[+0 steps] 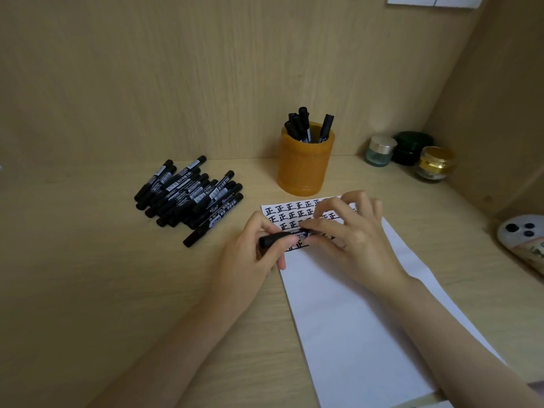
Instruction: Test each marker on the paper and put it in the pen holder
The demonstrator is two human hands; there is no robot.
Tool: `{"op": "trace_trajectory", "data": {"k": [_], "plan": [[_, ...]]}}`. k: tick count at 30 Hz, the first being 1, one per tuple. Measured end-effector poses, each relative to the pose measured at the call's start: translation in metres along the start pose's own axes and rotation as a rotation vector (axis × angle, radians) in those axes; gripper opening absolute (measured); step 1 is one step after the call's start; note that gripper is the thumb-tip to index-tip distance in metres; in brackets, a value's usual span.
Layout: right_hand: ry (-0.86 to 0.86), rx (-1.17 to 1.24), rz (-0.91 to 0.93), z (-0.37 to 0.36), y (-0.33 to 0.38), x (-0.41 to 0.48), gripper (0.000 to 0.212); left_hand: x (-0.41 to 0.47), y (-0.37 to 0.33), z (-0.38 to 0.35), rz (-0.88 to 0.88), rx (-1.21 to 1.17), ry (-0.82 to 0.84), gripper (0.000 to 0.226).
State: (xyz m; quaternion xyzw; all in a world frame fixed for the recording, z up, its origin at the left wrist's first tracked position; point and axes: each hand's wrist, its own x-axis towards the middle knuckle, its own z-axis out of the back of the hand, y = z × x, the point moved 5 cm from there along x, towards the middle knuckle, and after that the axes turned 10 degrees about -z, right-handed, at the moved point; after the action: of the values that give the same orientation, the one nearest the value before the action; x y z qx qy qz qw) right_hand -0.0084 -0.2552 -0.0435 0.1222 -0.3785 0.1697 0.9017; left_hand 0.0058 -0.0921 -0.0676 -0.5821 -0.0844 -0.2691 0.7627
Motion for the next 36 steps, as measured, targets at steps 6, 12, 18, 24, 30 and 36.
{"op": "trace_trajectory", "data": {"k": [6, 12, 18, 24, 30, 36], "plan": [[0.185, 0.266, -0.152, -0.008, 0.007, 0.004, 0.012, 0.001, -0.004, 0.007, -0.067, 0.009, -0.04, 0.027], [-0.084, 0.572, -0.535, 0.017, -0.02, 0.058, 0.022, 0.009, 0.019, 0.035, -0.005, 0.533, -0.225, 0.008], [-0.246, 0.565, -0.702, 0.011, -0.051, 0.116, 0.015, 0.009, 0.029, 0.041, -0.063, 0.832, -0.242, 0.02], [-0.076, 0.32, -0.781, -0.017, -0.062, 0.138, 0.023, 0.007, 0.038, 0.044, 0.067, 0.857, -0.179, 0.027], [0.222, -0.174, -0.736, -0.041, -0.07, 0.133, 0.035, 0.009, 0.043, 0.043, 0.046, 0.819, -0.172, 0.031], [0.128, -0.104, -0.697, -0.036, -0.059, 0.125, 0.036, 0.011, 0.036, 0.043, -0.021, 0.655, -0.255, 0.035]]}}
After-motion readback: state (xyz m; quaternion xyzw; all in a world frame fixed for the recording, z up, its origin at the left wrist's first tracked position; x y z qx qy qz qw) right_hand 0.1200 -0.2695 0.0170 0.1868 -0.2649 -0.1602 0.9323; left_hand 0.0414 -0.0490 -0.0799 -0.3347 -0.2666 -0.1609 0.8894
